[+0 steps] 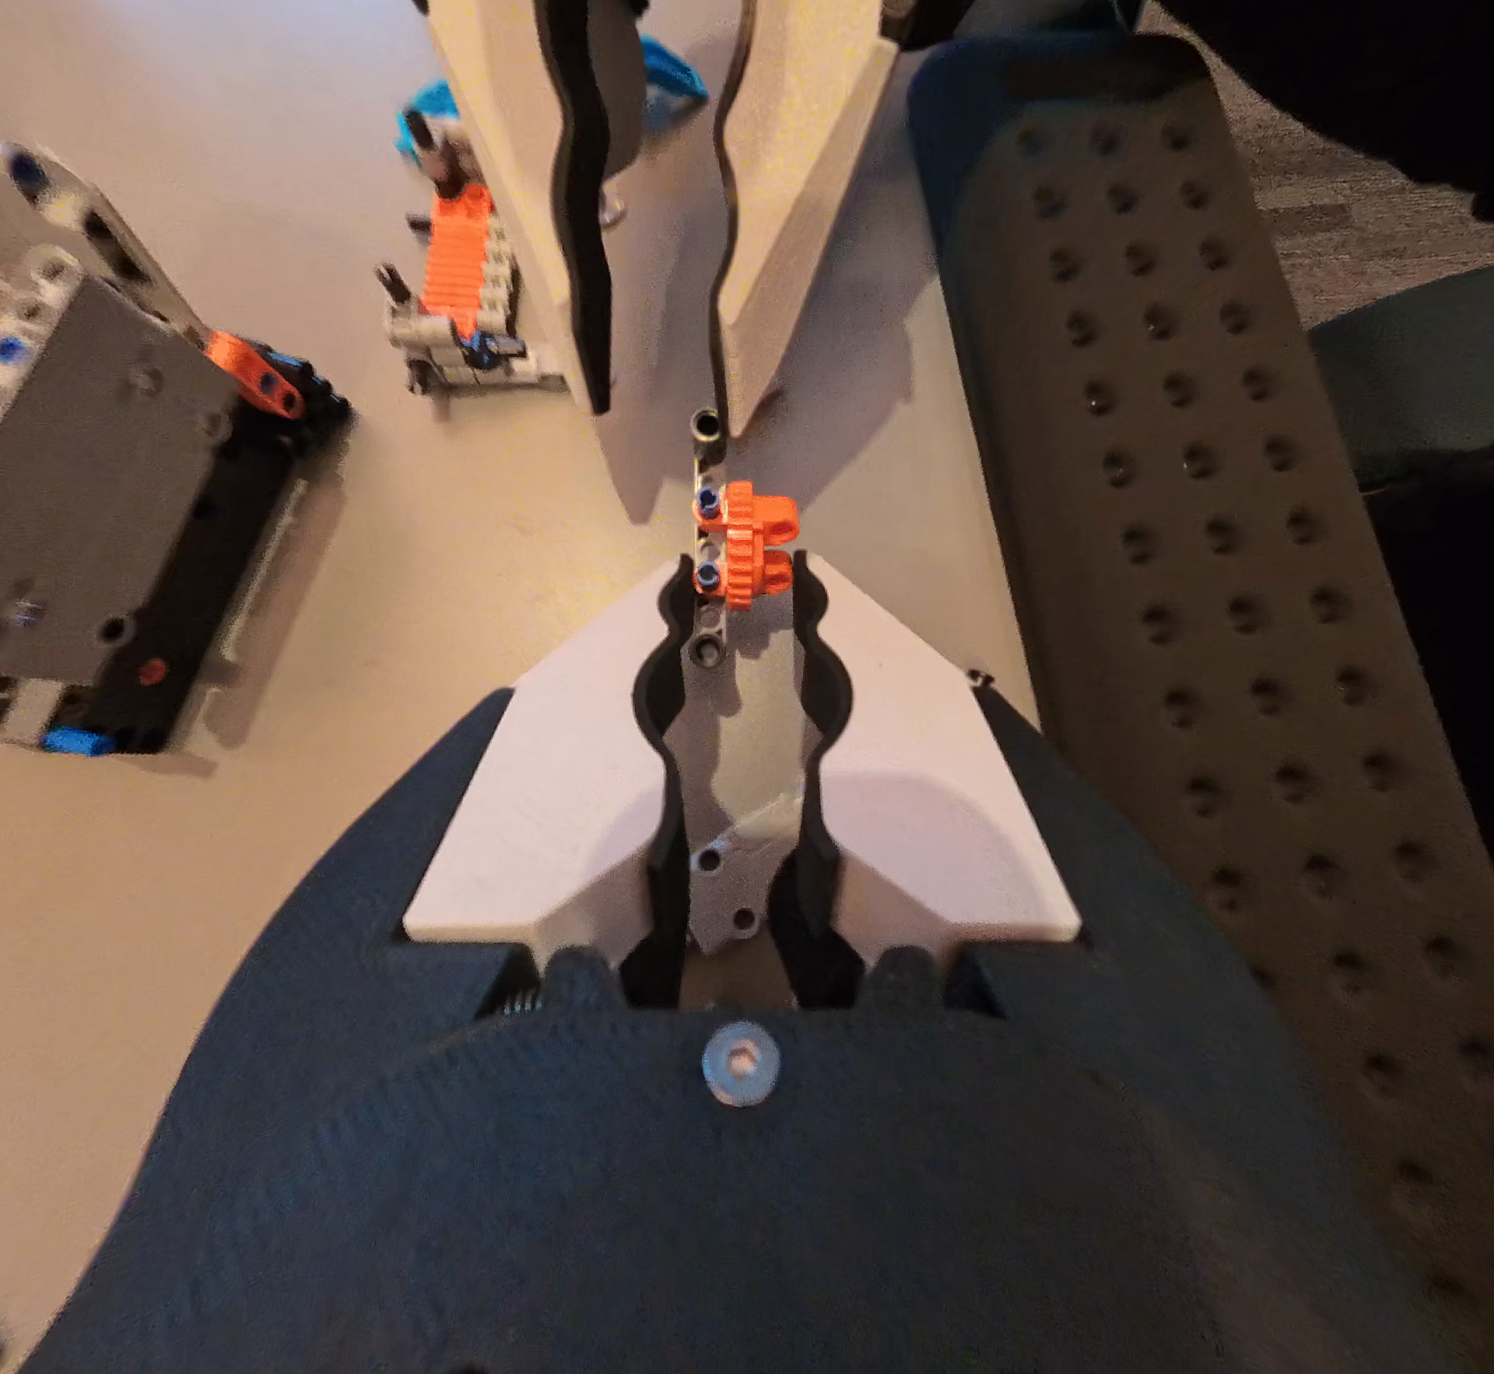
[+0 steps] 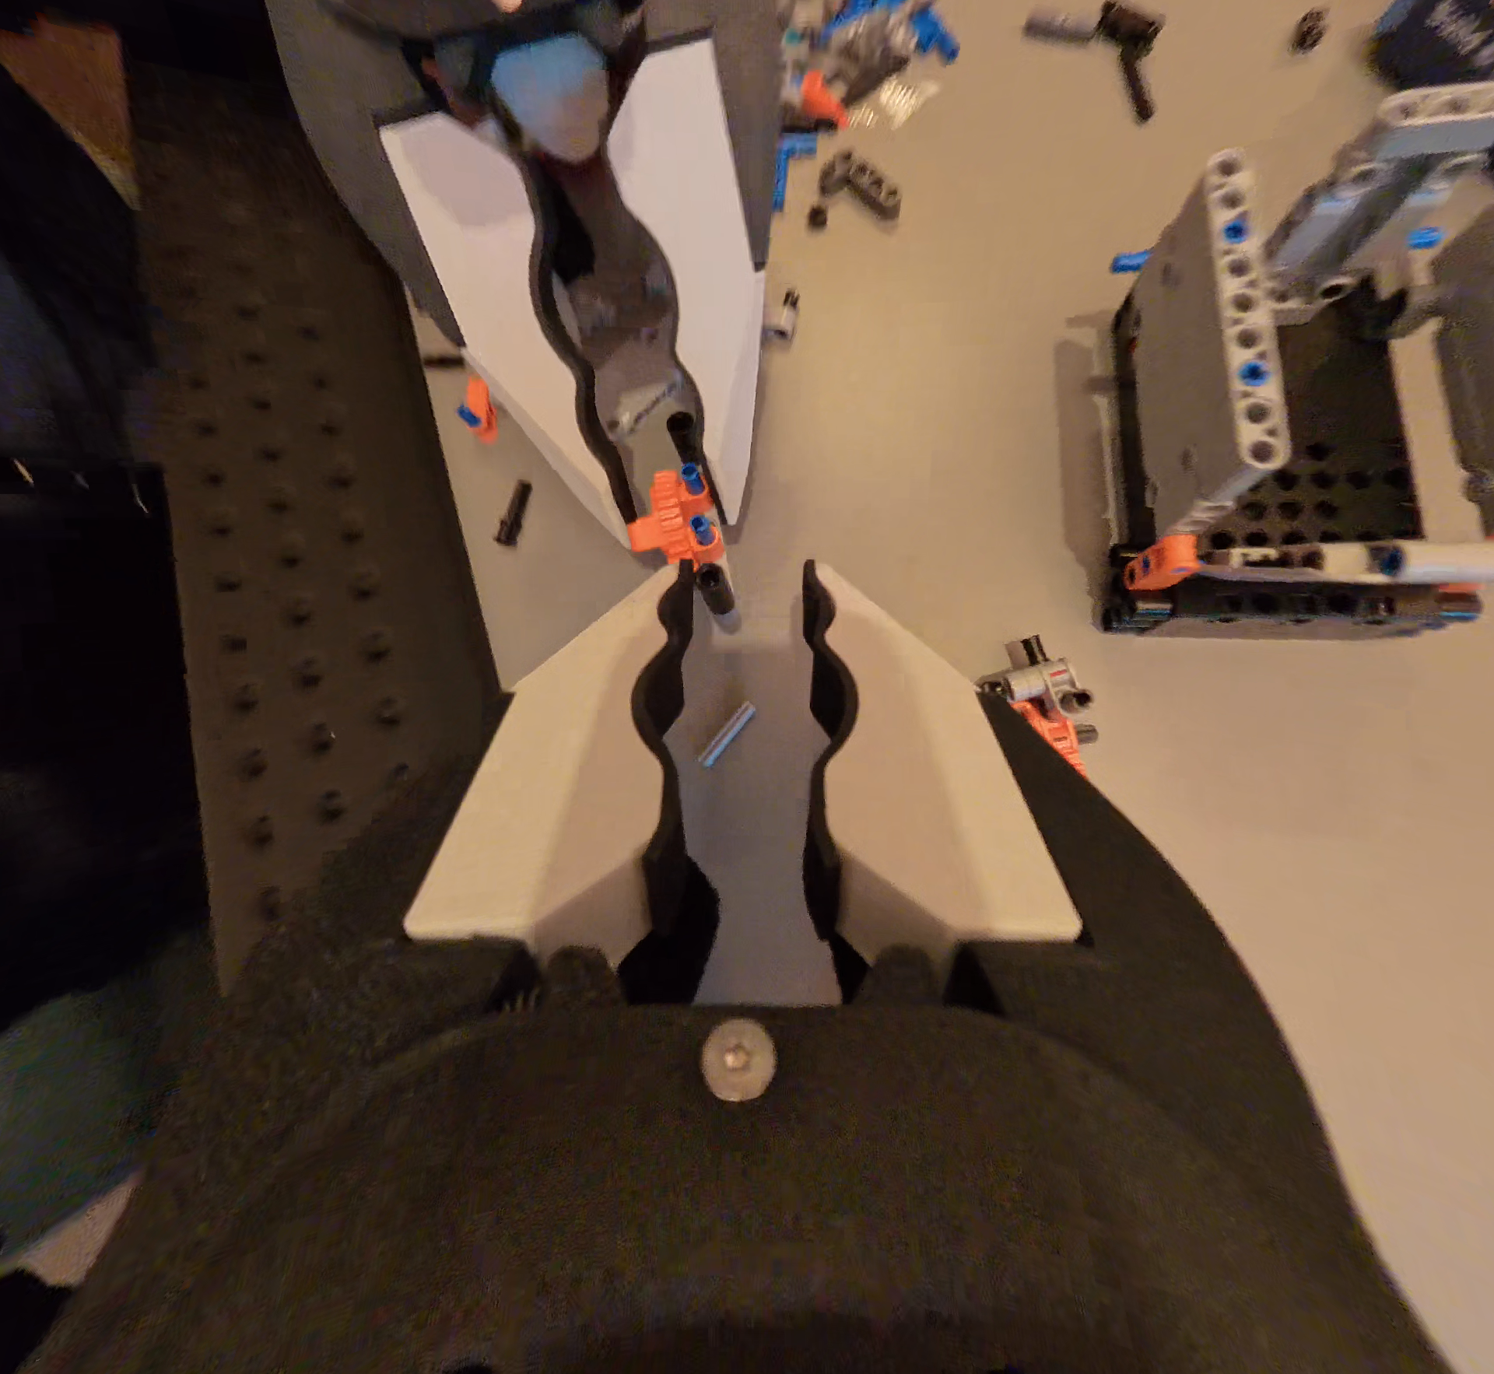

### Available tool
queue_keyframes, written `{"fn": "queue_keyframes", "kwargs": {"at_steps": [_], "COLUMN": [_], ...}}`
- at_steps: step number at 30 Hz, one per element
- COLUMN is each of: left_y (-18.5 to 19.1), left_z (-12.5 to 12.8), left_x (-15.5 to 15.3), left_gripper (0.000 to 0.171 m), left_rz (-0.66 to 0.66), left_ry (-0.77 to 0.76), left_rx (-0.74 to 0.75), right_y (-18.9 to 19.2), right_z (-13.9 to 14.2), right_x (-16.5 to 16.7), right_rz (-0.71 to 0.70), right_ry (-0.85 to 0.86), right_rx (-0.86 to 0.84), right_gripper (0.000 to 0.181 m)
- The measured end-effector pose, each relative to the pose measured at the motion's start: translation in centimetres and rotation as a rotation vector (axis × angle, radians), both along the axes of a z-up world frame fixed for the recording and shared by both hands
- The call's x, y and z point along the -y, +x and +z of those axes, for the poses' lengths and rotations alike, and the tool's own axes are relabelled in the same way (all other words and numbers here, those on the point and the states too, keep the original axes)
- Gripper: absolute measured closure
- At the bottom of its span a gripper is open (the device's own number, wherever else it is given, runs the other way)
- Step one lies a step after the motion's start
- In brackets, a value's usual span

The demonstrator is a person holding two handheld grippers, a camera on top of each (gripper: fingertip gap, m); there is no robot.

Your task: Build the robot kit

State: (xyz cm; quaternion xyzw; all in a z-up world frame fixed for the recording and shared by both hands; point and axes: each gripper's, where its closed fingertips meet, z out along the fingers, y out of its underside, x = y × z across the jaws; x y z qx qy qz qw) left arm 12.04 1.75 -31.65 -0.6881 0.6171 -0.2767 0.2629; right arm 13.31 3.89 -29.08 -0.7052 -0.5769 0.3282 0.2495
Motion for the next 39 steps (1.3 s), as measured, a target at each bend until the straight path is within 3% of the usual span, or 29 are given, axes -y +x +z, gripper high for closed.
{"fn": "queue_keyframes", "kwargs": {"at_steps": [6,15,19,24,30,39], "left_y": [0.3,0.0,-0.5,-0.9,-1.3,-1.2], "left_z": [2.9,7.6,9.2,11.1,12.9,13.4], "left_x": [-0.6,-0.4,-0.3,-0.3,0.3,1.0], "left_gripper": [0.150,0.150,0.150,0.150,0.150,0.150], "left_rz": [0.010,0.004,0.002,0.006,-0.020,-0.055], "left_ry": [0.148,0.172,0.156,0.089,0.011,-0.074], "left_rx": [0.111,0.323,0.399,0.502,0.613,0.673], "right_y": [0.0,-1.1,-1.6,-1.7,-2.4,-3.2], "right_z": [2.3,6.7,8.4,10.4,11.2,11.6], "right_x": [-0.5,0.5,0.6,0.3,1.0,2.3], "right_rz": [-0.083,-0.070,-0.077,-0.125,-0.117,-0.097], "right_ry": [0.043,0.097,0.098,0.048,-0.014,-0.015], "right_rx": [-0.157,-0.377,-0.466,-0.591,-0.674,-0.720], "right_gripper": [0.156,0.171,0.173,0.156,0.159,0.166]}}
